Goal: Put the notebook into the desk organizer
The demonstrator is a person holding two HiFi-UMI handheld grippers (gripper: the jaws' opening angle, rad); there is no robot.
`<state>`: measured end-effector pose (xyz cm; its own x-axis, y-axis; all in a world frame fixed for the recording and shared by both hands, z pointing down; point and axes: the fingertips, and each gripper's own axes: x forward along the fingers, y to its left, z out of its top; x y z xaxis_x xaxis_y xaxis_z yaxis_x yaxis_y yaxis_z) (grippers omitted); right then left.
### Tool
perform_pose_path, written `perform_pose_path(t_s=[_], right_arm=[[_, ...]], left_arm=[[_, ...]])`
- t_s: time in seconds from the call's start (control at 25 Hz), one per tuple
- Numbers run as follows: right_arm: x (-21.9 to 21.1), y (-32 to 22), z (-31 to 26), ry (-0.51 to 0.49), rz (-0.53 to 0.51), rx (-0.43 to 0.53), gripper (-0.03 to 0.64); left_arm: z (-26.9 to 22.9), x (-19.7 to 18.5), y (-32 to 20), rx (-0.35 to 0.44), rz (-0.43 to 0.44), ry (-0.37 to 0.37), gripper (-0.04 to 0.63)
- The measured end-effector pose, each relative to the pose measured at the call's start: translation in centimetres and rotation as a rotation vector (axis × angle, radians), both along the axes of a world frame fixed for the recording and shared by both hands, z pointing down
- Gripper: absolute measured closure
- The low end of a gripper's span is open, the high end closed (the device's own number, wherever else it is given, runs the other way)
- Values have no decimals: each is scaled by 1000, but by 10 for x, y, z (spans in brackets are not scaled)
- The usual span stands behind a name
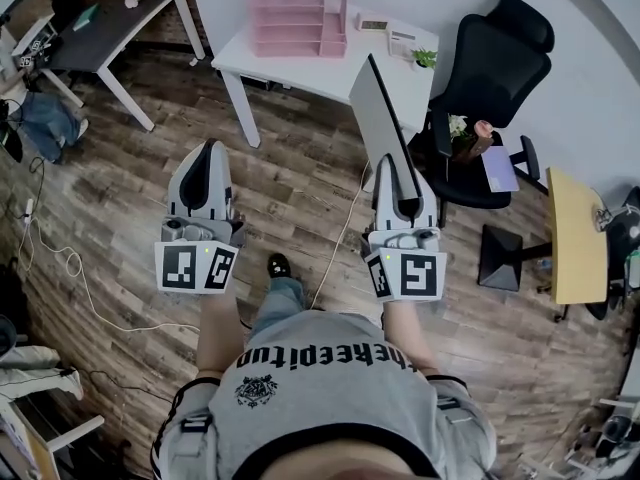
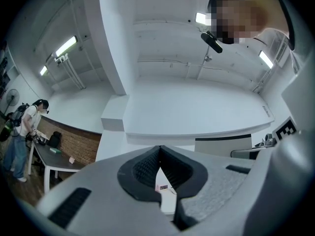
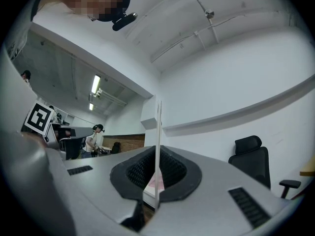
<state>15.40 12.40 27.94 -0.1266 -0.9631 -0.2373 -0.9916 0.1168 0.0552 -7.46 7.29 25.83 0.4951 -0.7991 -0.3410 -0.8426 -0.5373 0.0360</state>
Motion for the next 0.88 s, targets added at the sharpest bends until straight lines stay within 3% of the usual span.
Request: perform_pose_path(t_s=[0.48,0.88], right_arm=[[-29,-111,-9,1,63,13,609],[-64,-173,-8,11,104,31,609]], left_arm=[[-11,-24,-122,17,57,-29,592],[-9,-60,-192,29,84,-43,592]])
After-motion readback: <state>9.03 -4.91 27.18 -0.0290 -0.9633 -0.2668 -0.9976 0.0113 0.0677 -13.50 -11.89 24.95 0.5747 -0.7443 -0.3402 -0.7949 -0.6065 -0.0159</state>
